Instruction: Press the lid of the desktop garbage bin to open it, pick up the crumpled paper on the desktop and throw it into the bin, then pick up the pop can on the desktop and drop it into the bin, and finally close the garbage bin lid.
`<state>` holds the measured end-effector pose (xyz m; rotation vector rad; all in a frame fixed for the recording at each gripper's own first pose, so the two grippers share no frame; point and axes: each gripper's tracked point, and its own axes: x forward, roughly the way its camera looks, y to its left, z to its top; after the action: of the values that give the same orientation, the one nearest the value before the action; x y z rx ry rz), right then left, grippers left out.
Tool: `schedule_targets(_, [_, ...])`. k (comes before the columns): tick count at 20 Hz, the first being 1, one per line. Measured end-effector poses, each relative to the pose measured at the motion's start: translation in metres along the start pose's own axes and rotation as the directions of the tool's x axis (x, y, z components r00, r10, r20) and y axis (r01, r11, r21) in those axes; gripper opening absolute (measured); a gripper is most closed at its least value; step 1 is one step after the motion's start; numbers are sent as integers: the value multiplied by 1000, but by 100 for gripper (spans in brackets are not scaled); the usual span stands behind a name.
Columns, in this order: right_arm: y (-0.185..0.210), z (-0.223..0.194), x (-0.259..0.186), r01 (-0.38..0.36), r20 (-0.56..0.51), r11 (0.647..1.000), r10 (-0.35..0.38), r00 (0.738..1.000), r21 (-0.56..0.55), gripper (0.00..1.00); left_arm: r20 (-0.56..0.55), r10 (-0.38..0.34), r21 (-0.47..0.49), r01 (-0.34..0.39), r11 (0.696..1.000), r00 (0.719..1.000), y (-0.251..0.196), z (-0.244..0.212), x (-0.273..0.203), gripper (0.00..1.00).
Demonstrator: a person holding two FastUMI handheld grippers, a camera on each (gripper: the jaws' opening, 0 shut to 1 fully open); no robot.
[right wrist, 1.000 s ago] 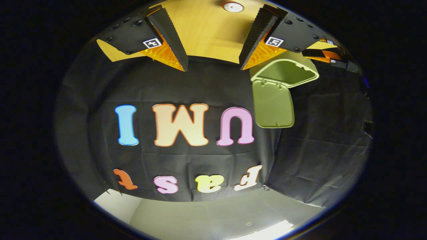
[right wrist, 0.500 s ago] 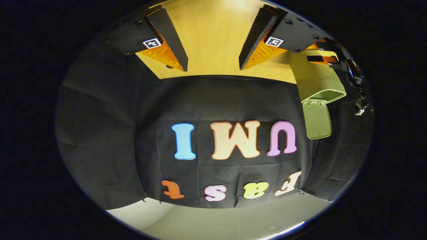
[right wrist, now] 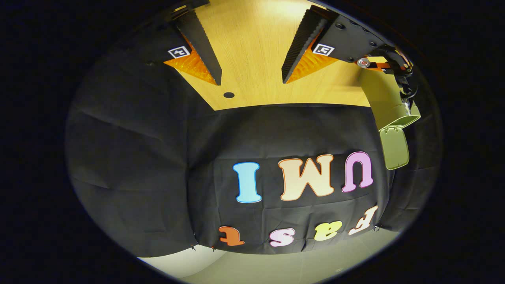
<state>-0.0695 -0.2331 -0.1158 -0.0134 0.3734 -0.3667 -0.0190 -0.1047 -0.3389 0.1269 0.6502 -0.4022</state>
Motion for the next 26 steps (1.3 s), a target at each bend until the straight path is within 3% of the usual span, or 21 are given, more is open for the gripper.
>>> schedule_targets(3, [-3,-1,-1,1,-9,1000,-1,1000,-12,97,-11,14,-17,-14,1000,1000,1,-8,8,92])
schedule_targets(4, [-2,-2,-1,-1,-11,1000,1,1000,-20,96,-4,27,-26,-27,999,1000,4,-4,9,77])
schedule_targets(6, [-2,-3,0,-4,-9,999,3,1000,-33,96,-14,43,-10,-43,999,999,4,-1,3,75])
schedule_targets(8, [11,-3,3,-28,-10,999,27,1000,-27,96,116,32,-12,-31,999,993,8,60,-9,73])
schedule_targets(11, [27,-3,8,-65,-13,998,64,998,-22,96,204,70,-45,-62,997,976,26,109,-18,72])
schedule_targets(16, [45,4,15,-102,6,994,102,995,-35,96,359,124,-102,-93,990,925,60,198,-51,72])
schedule_targets(21, [54,3,21,-128,5,992,128,992,-11,97,493,214,-168,-149,974,843,107,274,-94,72])
schedule_targets(24, [55,4,25,-136,4,990,136,991,23,96,552,275,-174,-213,961,787,141,303,-115,72])
schedule_targets(26, [56,5,27,-136,6,990,135,991,37,96,549,333,-181,-280,943,767,173,305,-123,72])
